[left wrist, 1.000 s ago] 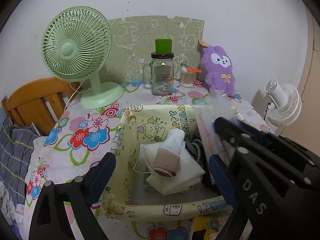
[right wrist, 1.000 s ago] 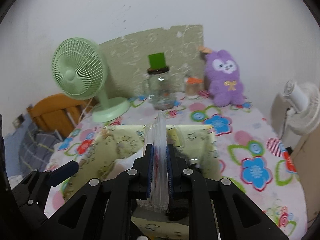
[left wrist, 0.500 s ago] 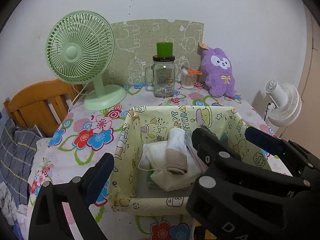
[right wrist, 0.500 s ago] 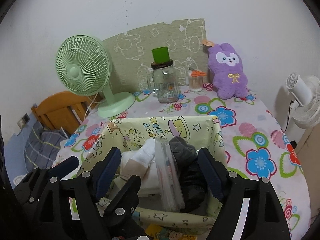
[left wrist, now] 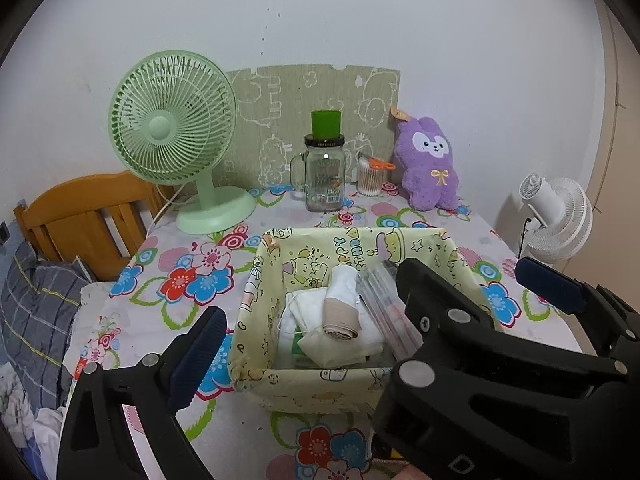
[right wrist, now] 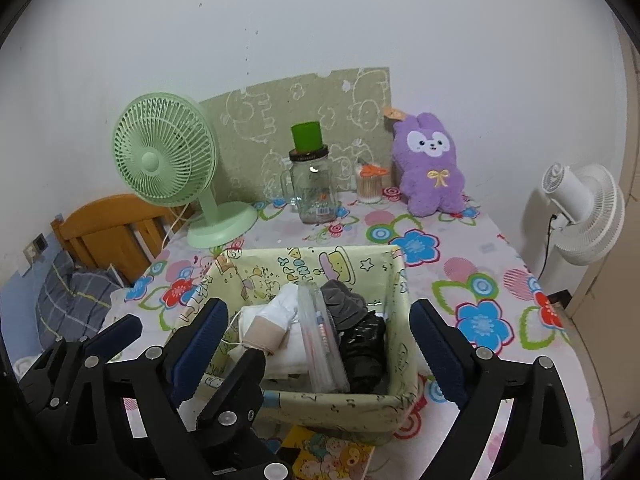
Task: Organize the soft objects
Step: 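Withdraw both grippers up and away from the box, then move both grippers toward the pink wipes pack and yellow snack box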
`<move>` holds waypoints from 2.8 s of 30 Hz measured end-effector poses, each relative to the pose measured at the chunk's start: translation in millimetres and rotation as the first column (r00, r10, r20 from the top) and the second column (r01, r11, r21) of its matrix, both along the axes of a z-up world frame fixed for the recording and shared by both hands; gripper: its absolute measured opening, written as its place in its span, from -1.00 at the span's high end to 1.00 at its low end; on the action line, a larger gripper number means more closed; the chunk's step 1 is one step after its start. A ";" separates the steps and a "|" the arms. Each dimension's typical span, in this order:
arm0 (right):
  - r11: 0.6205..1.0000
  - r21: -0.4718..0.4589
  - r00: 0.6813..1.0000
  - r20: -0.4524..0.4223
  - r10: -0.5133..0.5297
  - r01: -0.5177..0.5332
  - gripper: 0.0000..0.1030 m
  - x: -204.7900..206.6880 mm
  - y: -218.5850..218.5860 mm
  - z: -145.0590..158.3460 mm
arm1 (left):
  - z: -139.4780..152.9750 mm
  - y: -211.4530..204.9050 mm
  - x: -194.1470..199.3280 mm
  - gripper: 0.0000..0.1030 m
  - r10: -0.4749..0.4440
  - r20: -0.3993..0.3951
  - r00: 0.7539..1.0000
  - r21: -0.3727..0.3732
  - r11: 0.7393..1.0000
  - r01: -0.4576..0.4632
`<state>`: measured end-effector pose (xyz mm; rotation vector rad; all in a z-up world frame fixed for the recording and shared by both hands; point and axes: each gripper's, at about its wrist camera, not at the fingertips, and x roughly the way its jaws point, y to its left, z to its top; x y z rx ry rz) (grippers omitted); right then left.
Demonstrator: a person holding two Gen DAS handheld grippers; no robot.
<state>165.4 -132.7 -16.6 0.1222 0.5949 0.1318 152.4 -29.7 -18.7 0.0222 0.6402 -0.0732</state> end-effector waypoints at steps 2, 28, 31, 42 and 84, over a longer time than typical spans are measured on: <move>1.000 -0.001 1.000 0.009 -0.007 0.007 -0.83 -6.7 -0.8 3.9 | 3.4 -1.0 -5.6 -0.94 -0.005 0.009 1.000 -0.001 1.000 0.005; 0.997 -0.040 0.993 0.103 -0.064 0.069 -0.85 -91.2 -2.1 32.7 | 25.4 -3.1 -82.4 -0.98 -0.040 0.103 0.994 -0.014 0.999 0.042; 0.997 -0.040 0.992 0.108 -0.065 0.069 -0.85 -98.7 -1.4 32.0 | 25.1 -3.6 -88.6 -0.98 -0.042 0.107 0.993 -0.014 0.999 0.043; 0.995 -0.053 0.990 0.116 -0.078 0.085 -0.85 -121.5 -2.1 20.7 | 11.7 -5.2 -108.3 -0.99 -0.061 0.107 0.992 -0.027 0.998 0.065; 0.996 -0.050 0.993 -0.085 -0.077 0.073 -0.85 -113.5 -15.1 -91.8 | -90.4 -23.0 -98.3 -0.98 -0.158 -0.097 0.983 -0.002 0.987 0.158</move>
